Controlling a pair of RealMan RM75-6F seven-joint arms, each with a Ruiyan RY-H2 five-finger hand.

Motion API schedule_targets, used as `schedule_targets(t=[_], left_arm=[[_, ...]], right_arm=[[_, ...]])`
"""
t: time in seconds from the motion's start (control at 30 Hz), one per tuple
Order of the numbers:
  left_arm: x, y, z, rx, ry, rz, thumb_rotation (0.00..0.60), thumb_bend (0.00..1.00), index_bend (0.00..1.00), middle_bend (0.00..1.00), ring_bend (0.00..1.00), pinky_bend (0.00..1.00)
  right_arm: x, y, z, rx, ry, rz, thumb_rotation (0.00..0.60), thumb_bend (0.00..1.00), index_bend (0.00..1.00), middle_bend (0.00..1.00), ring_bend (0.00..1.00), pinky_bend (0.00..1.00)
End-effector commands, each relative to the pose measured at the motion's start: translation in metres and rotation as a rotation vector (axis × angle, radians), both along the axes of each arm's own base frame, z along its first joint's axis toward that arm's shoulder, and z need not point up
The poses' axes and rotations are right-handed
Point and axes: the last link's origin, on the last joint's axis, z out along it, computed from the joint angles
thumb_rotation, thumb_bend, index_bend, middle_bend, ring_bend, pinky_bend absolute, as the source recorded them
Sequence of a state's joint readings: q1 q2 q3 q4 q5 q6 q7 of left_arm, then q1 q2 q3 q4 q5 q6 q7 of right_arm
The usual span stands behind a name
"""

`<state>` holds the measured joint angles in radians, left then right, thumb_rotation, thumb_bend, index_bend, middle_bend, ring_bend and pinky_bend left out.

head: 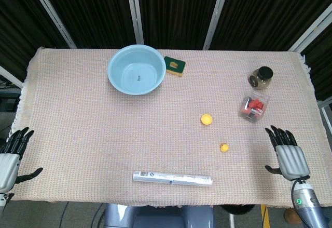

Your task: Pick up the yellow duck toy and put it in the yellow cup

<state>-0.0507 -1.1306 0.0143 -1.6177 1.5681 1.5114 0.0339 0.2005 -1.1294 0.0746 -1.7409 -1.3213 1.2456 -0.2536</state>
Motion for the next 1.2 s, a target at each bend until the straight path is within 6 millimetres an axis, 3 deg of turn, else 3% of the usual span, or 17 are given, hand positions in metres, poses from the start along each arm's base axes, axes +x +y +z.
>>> schedule_targets(t=[0.03, 0.47, 0.9, 1.2], left_arm=[[0.000, 0.000, 0.000, 0.000, -0.001, 0.000, 0.600, 0.00, 0.00, 0.00, 0.00, 0.22], [-0.001, 0.000, 0.000, -0.001, -0.004, -0.001, 0.600, 0.00, 0.00, 0.00, 0.00, 0.22], [0.000, 0.000, 0.000, -0.006, -0.007, -0.002, 0.600, 0.00, 0.00, 0.00, 0.00, 0.22], [0.000, 0.000, 0.000, -0.007, -0.005, -0.007, 0.600, 0.00, 0.00, 0.00, 0.00, 0.22]], right_arm=[[0.012, -0.013, -0.017, 0.019, -0.012, 0.009, 0.600, 0.00, 0.04, 0.00, 0.00, 0.00], [0.042, -0.032, -0.083, 0.086, -0.055, 0.005, 0.600, 0.00, 0.13, 0.00, 0.00, 0.00], [0.057, -0.053, -0.117, 0.093, -0.080, -0.014, 0.600, 0.00, 0.25, 0.00, 0.00, 0.00], [0.044, -0.059, -0.131, 0.096, -0.040, -0.041, 0.600, 0.00, 0.32, 0.00, 0.00, 0.00]])
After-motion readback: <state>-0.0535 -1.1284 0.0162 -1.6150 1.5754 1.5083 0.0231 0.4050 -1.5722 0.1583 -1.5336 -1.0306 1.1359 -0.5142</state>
